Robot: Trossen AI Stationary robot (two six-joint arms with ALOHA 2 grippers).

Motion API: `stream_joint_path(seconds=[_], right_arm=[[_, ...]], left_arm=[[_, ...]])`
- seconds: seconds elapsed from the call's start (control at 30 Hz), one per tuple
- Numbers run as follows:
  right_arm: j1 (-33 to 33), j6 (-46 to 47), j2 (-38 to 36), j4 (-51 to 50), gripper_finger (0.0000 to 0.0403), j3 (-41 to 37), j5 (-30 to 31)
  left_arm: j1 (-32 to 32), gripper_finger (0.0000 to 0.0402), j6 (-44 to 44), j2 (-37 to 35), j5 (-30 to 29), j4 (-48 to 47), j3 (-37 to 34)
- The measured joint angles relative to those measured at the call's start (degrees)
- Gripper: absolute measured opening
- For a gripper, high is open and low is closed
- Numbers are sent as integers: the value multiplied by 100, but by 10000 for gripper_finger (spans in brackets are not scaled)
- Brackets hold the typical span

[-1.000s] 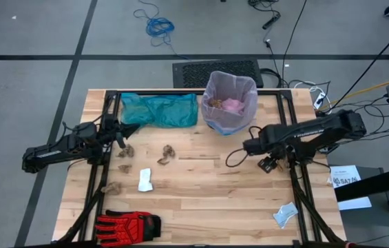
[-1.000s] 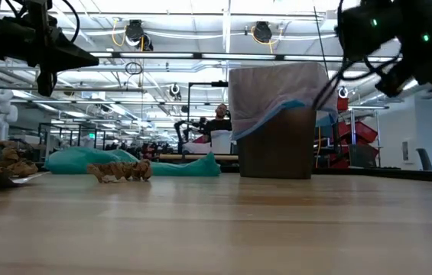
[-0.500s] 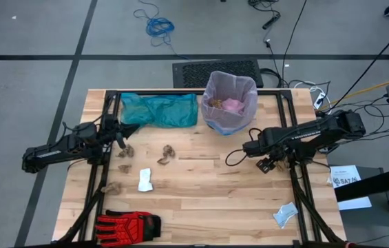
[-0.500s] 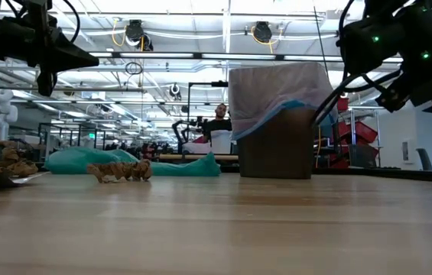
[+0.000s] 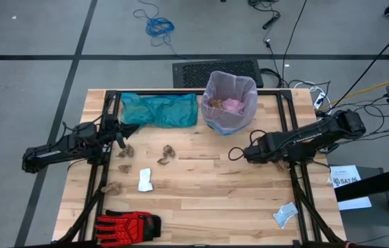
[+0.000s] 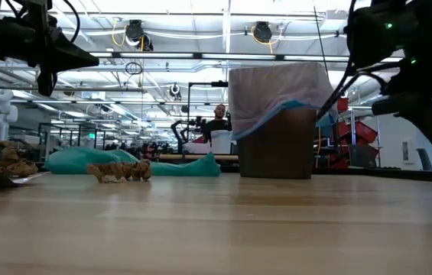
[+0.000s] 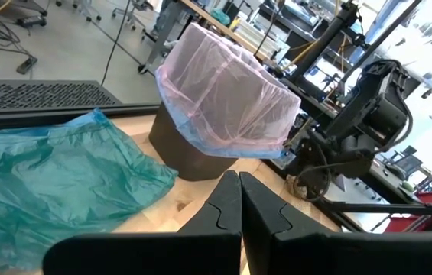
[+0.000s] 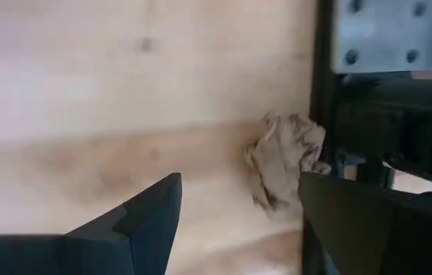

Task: Place trash/remove bag and relplace
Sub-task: Put the brown paper into the black trash bin

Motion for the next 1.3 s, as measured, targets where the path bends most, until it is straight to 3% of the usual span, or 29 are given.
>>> stream_joint_path(seconds=[0.13,0.3,0.5,0.67,0.83,1.13,1.3], right_arm=[[174,1158,70,-186,256,0,296],[526,1760,74,464,256,0,315],[941,1602,126,955,256,11,552],[905,-119,227,625,256,9,784],[629,-2247,240,578,256,9,490],[-168,-4107,516,-205,256,4,398],[-884,-5041,957,-111,256,2,-81]], left_arm=[[0,0,1,2,0,-2,0],[1,0,1,1,0,1,0],[2,0,1,0,0,0,0],[1,0,36,2,-1,-10,0],[2,0,33,2,0,-10,0],[1,0,7,0,0,-6,0],[0,0,5,0,0,-6,0]])
